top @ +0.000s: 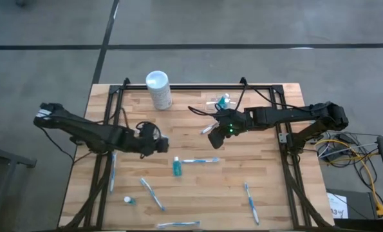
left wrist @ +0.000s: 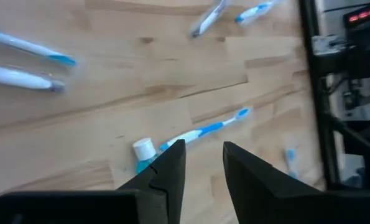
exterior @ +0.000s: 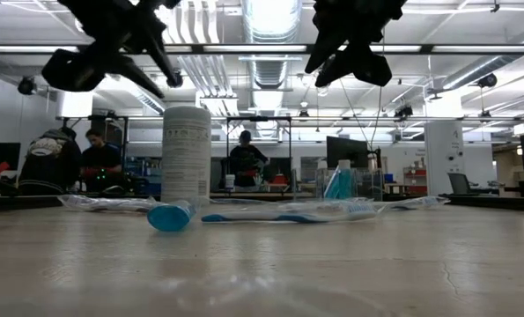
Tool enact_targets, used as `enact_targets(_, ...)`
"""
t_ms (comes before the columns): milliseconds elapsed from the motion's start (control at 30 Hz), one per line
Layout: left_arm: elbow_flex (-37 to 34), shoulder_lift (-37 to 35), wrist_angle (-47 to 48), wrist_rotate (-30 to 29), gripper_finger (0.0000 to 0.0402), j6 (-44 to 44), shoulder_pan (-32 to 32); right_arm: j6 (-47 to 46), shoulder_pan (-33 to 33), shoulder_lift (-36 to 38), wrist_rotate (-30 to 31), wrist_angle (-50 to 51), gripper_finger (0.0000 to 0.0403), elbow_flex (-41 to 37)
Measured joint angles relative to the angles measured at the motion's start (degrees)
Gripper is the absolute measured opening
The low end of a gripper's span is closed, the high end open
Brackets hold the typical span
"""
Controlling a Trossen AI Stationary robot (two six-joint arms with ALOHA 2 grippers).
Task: Pick & Place toothbrushing station
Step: Put the blue mouthwash into the middle of the transparent organizer
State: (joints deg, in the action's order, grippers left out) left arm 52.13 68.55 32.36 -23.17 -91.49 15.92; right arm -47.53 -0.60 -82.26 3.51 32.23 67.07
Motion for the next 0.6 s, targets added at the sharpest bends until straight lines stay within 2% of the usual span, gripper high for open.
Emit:
enact_targets(400,8.9,10.8,0.2,-0.2,0.0112,-2.6,-0.7,0.0,0.0,0.0,0.0,0.0,0.0128,0.0)
enact_targets(500,9.1,13.2,0.9,0.3,0.0112,-6.6,-0.7,0.0,0.0,0.0,0.0,0.0,0.0128,0.0)
enact_targets(600,9.0,14.8,1.0,4.0,0.0112,-11.6,-1.2,0.0,0.0,0.0,0.0,0.0,0.0128,0.0)
